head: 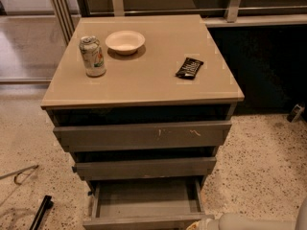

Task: Close bottom drawer

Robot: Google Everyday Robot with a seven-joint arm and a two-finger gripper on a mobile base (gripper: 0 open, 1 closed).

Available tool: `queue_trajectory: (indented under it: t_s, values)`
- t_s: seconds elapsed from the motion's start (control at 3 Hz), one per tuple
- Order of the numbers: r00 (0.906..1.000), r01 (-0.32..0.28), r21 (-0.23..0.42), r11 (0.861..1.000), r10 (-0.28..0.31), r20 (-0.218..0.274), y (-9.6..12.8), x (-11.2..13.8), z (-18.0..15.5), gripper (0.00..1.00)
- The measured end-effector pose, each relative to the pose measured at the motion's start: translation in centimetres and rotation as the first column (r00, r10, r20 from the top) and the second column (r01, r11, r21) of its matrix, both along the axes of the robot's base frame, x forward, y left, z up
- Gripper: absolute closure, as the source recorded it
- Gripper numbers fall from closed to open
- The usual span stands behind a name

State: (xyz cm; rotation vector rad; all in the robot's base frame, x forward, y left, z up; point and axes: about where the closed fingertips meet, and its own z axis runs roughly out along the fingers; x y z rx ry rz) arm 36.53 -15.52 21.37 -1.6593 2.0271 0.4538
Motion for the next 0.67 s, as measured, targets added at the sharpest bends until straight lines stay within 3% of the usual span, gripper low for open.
queue_trajectory:
  t_s: [0.67]
  values:
    - [0.9978, -0.02, 0.063, 0.998, 0.016, 0.064, 1.7, 2.1, -3.8, 1.0]
